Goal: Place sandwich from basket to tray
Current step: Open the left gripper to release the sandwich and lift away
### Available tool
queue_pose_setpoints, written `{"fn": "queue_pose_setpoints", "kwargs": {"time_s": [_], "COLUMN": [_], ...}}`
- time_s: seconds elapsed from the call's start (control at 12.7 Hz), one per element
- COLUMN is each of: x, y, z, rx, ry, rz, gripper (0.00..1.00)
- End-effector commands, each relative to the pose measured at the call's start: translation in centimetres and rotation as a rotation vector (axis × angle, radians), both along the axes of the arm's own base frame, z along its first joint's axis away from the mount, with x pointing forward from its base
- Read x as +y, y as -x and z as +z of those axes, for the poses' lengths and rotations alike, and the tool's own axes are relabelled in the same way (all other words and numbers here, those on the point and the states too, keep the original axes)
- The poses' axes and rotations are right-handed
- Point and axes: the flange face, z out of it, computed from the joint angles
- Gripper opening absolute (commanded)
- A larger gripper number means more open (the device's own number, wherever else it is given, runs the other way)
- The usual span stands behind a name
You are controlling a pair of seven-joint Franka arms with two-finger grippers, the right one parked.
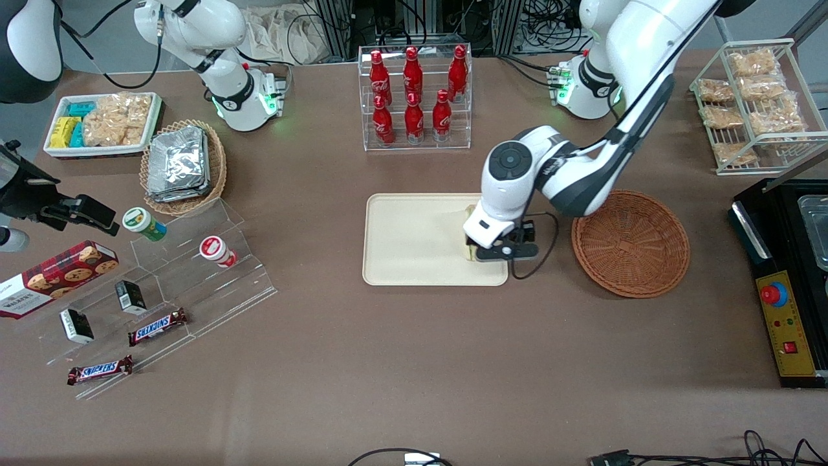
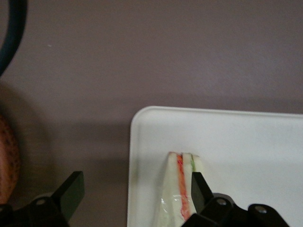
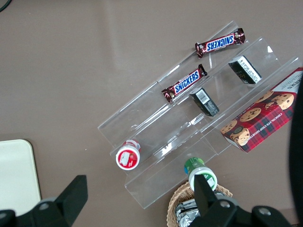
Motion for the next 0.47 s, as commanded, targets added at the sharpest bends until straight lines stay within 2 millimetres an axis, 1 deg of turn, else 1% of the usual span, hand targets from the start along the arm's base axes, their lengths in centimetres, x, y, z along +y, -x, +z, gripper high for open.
{"fn": "queue_pose_setpoints", "kwargs": {"time_s": [0.0, 0.16, 0.24, 0.39], "x": [3.5, 5.1, 6.5, 8.7], "y": [-3.0, -4.8, -5.8, -6.8], "z": [4.0, 6.5, 7.4, 8.5], "rx": [-0.028, -0.015, -0.001, 0.035], "ry": [-0.038, -0.022, -0.020, -0.028], "rz": [0.110, 0.165, 0.184, 0.155], "gripper": [1.00, 1.00, 1.00, 1.00]}}
